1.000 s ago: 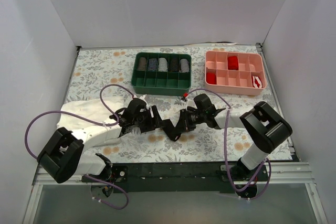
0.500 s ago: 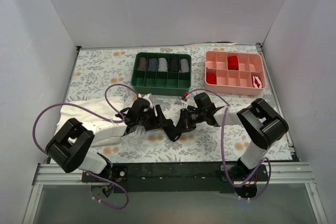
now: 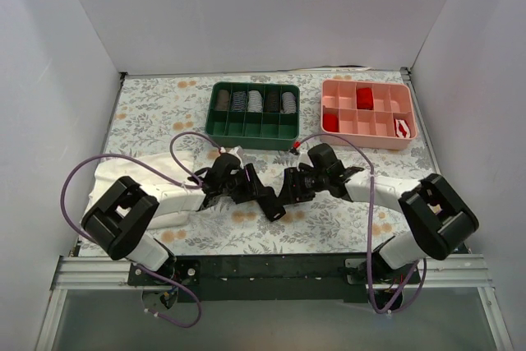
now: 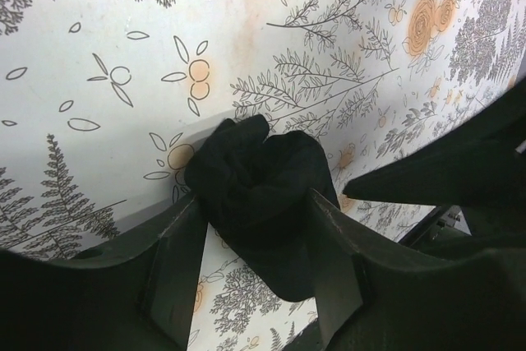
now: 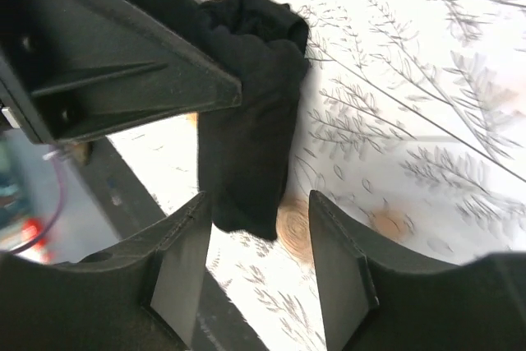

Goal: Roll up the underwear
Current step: Roll the underwear to the center of the board.

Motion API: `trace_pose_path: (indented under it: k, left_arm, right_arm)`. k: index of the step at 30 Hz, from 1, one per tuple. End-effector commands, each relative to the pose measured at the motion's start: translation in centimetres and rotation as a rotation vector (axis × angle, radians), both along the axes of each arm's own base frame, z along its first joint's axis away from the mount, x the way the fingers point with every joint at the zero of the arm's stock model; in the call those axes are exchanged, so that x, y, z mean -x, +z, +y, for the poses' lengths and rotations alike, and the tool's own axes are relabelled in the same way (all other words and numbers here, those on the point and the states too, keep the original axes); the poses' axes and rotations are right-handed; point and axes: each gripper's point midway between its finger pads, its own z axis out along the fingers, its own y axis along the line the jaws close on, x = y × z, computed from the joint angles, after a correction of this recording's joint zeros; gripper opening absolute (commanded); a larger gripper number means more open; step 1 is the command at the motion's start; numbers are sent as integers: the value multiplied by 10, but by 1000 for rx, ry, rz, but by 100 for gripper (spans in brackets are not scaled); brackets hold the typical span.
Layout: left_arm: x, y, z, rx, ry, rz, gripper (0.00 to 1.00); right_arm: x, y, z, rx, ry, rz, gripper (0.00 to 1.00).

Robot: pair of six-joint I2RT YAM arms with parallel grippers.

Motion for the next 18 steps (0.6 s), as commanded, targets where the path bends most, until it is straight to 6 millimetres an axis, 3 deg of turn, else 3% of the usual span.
trace_pose_path:
  k: [1, 3, 6, 7, 8, 13, 18]
  left_arm:
    - [40, -56, 39, -231, -11, 178, 46]
    - [40, -53, 37, -238, -19, 182, 45]
    - [37, -46, 34, -256, -23, 195, 43]
    - [41, -46, 35, -268, -30, 218, 43]
    - [36, -41, 31, -264, -33, 213, 43]
    - [39, -35, 29, -295, -45, 259, 43]
    - [36, -29, 29, -305, -30, 270, 43]
  right_arm:
    - [-12, 16, -14, 138, -26, -203, 59]
    - [-17, 26, -20, 197, -41, -290, 59]
    - [-16, 40, -14, 263, -25, -394, 60]
    - [-10, 49, -3, 258, 2, -420, 60]
    - [-15, 48, -6, 310, -28, -457, 60]
    - [0, 46, 11, 377, 9, -517, 61]
    - [-1, 37, 21, 467, 10, -579, 61]
